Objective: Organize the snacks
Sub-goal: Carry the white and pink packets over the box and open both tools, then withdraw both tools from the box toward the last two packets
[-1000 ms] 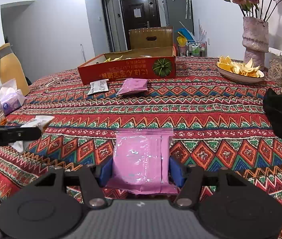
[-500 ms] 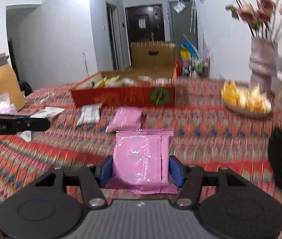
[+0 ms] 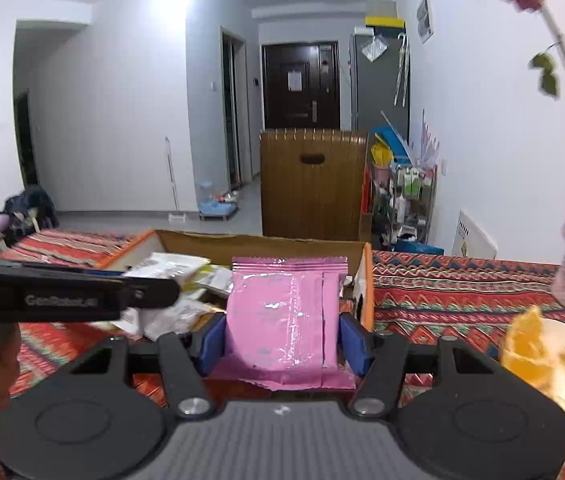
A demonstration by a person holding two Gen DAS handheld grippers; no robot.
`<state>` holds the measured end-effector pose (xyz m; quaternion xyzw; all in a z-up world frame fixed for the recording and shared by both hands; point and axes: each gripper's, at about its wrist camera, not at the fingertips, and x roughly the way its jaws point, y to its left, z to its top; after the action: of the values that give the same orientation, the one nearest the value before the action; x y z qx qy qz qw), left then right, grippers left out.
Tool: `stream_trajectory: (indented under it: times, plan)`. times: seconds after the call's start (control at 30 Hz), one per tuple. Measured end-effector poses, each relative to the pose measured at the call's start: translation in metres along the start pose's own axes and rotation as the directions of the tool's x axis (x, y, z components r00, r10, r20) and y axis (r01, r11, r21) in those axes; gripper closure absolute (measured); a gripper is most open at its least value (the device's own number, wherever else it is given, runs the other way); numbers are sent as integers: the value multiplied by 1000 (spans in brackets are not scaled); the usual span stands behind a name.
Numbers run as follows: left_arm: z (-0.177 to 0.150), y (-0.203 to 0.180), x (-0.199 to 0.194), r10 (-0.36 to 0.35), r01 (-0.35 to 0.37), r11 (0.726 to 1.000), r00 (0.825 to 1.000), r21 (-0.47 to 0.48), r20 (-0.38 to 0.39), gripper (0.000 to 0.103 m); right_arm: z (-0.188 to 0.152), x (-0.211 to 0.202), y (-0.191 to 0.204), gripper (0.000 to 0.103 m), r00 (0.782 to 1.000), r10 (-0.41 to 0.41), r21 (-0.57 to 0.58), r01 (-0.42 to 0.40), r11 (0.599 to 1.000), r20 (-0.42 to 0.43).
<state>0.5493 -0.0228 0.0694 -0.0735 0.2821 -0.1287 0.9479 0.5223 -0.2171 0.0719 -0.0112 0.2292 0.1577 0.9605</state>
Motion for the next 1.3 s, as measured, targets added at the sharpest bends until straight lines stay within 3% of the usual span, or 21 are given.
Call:
stream_trajectory:
  times: [0.1, 0.2, 0.37, 0.5, 0.67, 0.93, 1.17, 1.3]
  plan:
    - [-1, 10, 35, 4, -6, 999, 999, -38, -50, 61, 1, 45, 0, 44, 998, -28, -13, 28, 1000, -50]
    - [-9, 16, 58, 7, -13, 998, 994, -57, -106, 49, -5, 78, 4, 43, 990, -78, -47, 73, 996, -117]
    - [-17, 22, 63, -12, 5, 998, 992, -56, -127, 37, -13, 83, 10, 39, 989, -124, -100, 116, 988, -86]
    - [-8, 22, 45, -14, 10, 999, 996, -51, -91, 33, -9, 75, 3, 29, 991, -106, -59, 102, 993, -77]
    - [0, 21, 2, -18, 17, 1000, 999, -25, -45, 31, -1, 32, 5, 29, 993, -111, -52, 109, 993, -31]
    - [-16, 19, -100, 40, -42, 996, 999, 78, 34, 27, -2, -55, 15, 24, 994, -105, -66, 107, 992, 34]
    - [-73, 5, -200, 72, -89, 982, 992, 168, 103, 10, -44, -147, 34, 17, 995, -68, -58, 73, 996, 80]
    - [-121, -4, -249, 93, -114, 974, 989, 195, 112, 7, -77, -190, 52, 15, 996, -55, -71, 60, 996, 75]
